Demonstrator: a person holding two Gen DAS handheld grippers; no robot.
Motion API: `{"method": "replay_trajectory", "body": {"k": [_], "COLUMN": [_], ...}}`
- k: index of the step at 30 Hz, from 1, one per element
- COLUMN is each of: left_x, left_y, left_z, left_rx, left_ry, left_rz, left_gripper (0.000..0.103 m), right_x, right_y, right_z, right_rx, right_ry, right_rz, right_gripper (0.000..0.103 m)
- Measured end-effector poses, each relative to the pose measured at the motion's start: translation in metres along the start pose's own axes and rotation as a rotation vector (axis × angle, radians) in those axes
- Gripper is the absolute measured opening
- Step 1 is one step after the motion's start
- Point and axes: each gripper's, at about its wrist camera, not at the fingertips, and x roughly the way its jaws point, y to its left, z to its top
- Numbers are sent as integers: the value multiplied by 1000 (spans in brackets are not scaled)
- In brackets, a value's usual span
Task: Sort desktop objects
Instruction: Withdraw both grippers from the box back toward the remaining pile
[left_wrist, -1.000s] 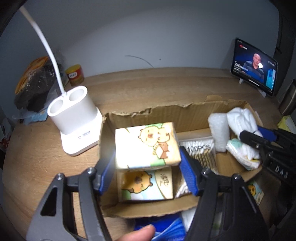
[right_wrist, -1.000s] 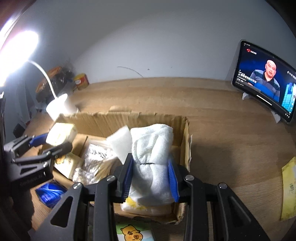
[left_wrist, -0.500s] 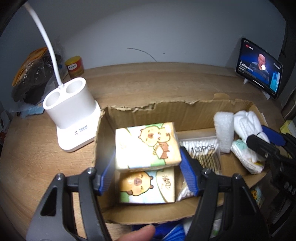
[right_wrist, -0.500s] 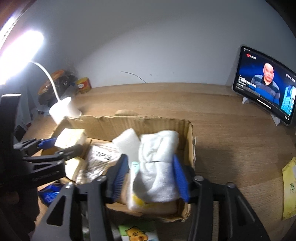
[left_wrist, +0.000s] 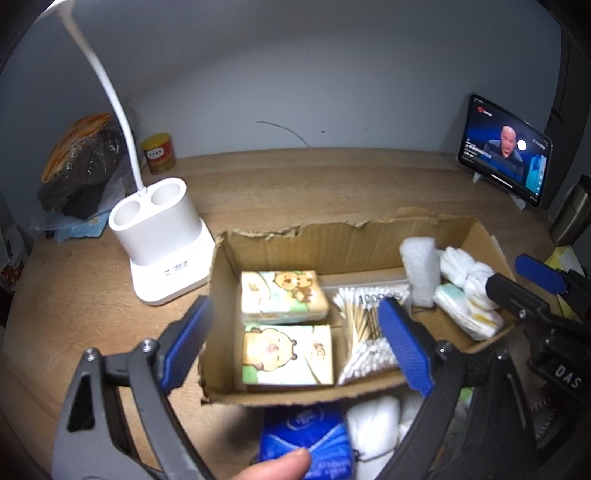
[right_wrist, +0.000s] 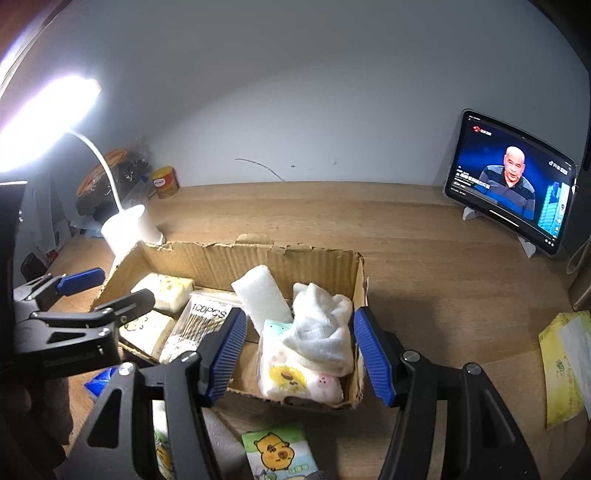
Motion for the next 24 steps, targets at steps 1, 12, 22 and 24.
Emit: {"method": "replay_trajectory", "body": {"k": [1,12,22,24], "left_x": [-4,-46,-72,-75], "left_y": [-1,-6,-12,-12], "left_z": [-2,-19,-37,-41], "left_rx": [1,14,27,33], "left_ry": [-3,-50,-67,-68], "left_rz": [0,-7,-11,-10], "left_gripper": [92,96,96,98], "right_x": [-2,-34,-61,-66], "right_y": [0,0,0,1], "right_z": [-1,-14,-29,-32], "right_rx": [1,12,25,25], "right_ry": [-1,-24,-43,-46], "right_rz": [-2,-29,-41,-44], "right_gripper": [103,103,103,103]}}
